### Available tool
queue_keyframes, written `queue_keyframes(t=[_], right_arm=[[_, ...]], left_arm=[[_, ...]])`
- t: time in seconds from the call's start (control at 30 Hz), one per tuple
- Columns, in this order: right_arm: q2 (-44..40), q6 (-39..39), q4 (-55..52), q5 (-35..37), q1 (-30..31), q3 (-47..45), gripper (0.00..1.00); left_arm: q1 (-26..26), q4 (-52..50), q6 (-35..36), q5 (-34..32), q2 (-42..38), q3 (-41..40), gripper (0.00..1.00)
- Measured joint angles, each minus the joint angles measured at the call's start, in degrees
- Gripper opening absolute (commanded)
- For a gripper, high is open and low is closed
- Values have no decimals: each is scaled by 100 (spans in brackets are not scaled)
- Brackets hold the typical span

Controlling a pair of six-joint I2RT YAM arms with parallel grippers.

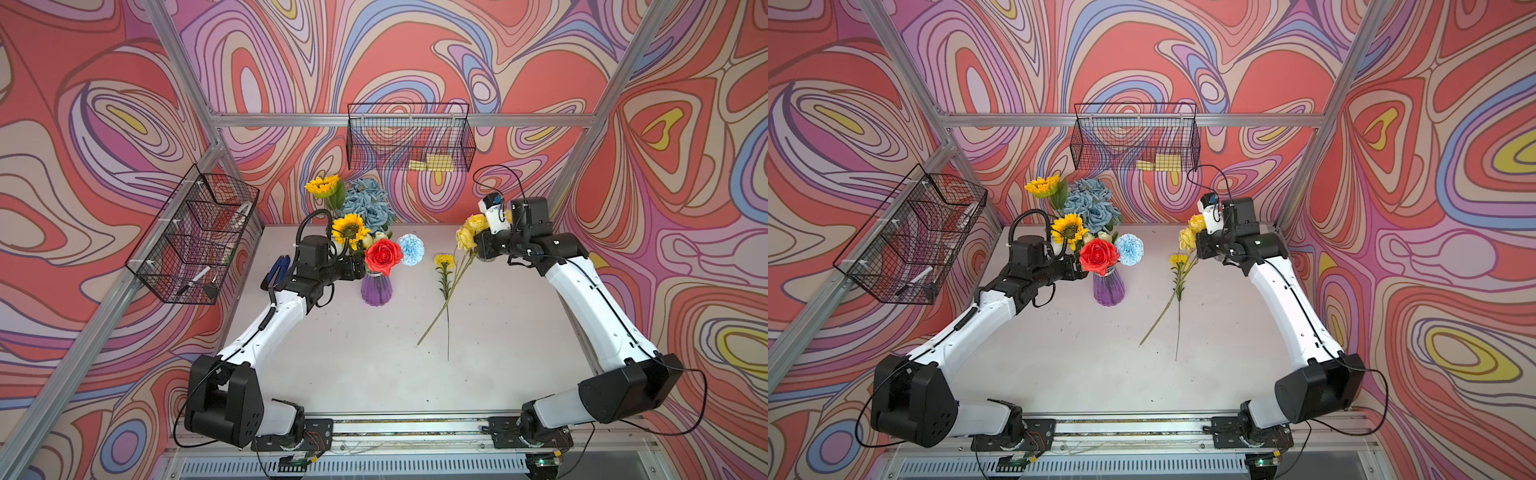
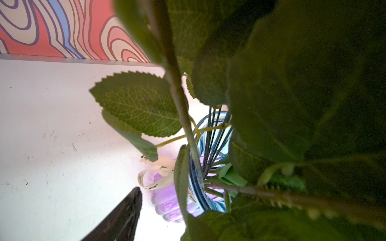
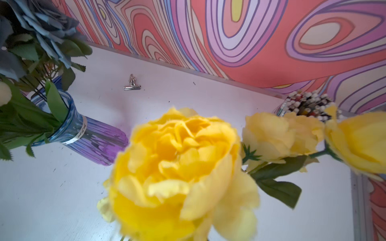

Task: Pick out yellow flowers from the vase
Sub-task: Place the flower at the center of the board.

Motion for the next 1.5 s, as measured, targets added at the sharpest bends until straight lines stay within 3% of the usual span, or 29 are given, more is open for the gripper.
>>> queue_keyframes(t=[0.33,0.77,1.3,1.33,1.4,1.5], right_arm=[[564,-398,330,-326,776,-201,0],[2343,-697,280,-280,772,428,0],[2721,-409,699,201,678,33,0],[2780,-380,728,210,671,7,5],[2876,-273,769,203,667,-48,30],[2885,-184,820,197,667,-125,50]], left_arm=[[0,0,2,-9,0,-2,81],[0,0,-2,-9,-2,-33,82],[0,0,-17,-11,-177,-216,84],[-2,-4,-17,-11,-195,-229,84],[-2,-11,-17,-13,-219,-236,84],[0,-17,-17,-22,-275,-258,83]])
